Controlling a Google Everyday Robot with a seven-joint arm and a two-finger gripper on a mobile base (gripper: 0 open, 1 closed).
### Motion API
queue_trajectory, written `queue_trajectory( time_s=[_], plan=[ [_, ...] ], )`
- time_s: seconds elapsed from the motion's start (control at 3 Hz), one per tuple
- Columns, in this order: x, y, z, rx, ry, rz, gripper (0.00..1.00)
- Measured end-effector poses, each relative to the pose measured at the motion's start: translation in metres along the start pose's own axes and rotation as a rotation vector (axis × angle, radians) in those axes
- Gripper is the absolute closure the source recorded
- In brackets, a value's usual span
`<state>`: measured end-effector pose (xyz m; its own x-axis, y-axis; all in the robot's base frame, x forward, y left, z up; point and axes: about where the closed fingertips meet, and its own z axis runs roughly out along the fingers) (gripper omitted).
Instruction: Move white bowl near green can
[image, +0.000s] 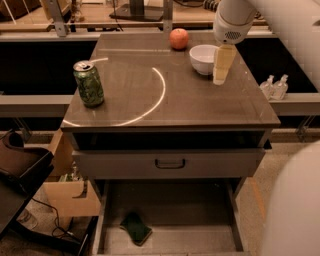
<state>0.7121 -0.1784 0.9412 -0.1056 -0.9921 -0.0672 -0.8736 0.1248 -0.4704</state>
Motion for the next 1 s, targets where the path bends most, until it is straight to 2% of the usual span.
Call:
queue_trajectory(
  time_s=[0.33, 1.0],
  plan=[
    [0.006, -0.008, 0.033, -0.056, -0.007, 0.026, 0.0],
    [0.017, -0.015, 0.089, -0.151, 0.034, 0.057, 0.0]
  ],
)
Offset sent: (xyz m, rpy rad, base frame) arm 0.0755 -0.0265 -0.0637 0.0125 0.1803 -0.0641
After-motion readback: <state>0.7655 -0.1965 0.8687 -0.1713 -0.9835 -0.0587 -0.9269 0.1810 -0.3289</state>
